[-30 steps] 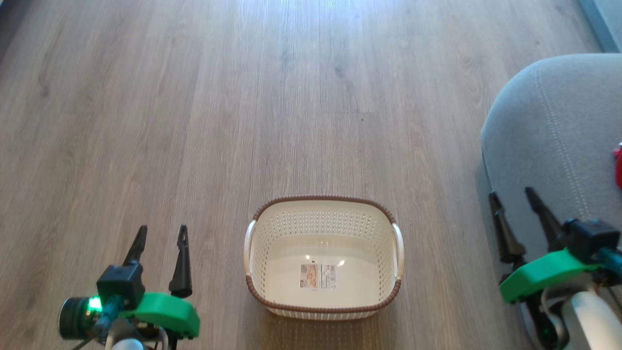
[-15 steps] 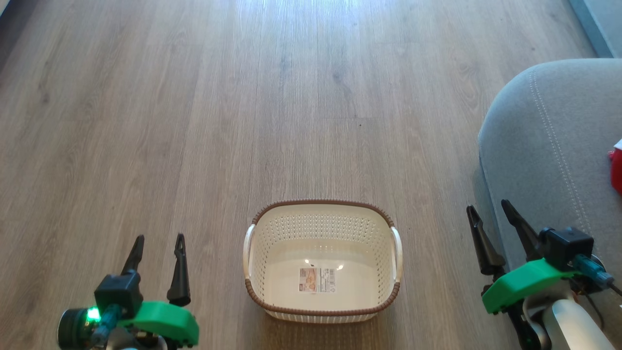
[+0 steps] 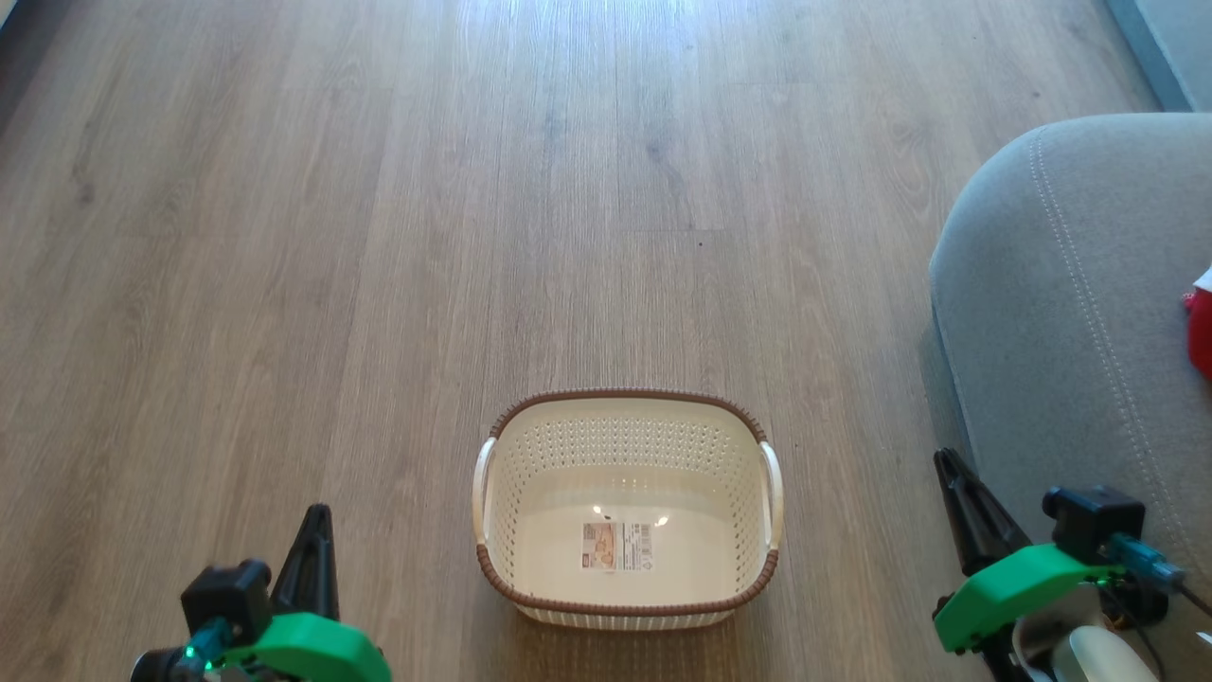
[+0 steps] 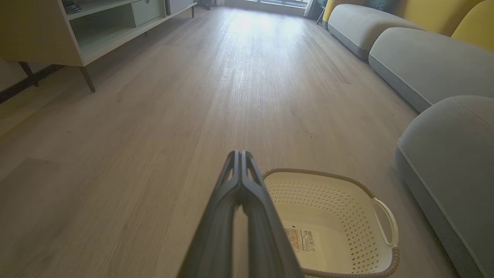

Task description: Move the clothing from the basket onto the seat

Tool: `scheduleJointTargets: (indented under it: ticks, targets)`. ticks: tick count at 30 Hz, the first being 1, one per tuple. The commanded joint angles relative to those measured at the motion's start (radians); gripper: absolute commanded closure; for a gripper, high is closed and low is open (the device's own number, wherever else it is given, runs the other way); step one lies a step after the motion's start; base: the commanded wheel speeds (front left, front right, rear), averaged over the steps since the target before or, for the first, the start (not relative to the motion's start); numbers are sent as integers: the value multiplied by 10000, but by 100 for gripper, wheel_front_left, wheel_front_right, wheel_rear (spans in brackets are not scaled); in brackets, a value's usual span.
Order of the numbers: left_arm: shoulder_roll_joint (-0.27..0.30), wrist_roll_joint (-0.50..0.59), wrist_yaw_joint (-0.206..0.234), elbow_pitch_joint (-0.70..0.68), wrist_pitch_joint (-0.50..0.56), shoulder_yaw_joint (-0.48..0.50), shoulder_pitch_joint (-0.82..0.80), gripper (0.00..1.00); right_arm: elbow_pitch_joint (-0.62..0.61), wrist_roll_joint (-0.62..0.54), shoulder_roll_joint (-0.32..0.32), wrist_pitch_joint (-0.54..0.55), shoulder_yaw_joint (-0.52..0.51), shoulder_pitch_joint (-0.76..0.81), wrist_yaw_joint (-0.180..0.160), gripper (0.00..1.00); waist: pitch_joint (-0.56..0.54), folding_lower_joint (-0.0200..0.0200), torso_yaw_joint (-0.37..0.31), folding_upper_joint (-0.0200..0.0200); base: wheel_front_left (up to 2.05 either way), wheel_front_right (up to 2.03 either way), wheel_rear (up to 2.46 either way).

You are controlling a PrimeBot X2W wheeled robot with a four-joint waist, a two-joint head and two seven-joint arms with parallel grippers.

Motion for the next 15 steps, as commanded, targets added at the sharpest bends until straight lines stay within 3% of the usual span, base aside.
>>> scheduleJointTargets:
  ticks: [1,15]
  targets:
    - [34,-346,-48,-293,65,126,-407,100,-364,308,-40,74,-165,-417,0,100,-1,0,-4,0,0,0,0]
    - [41,-1885,-215,-299,412,236,-533,100,-513,1611,137,458,-432,-429,-1,100,-4,0,-32,0,0,0,0]
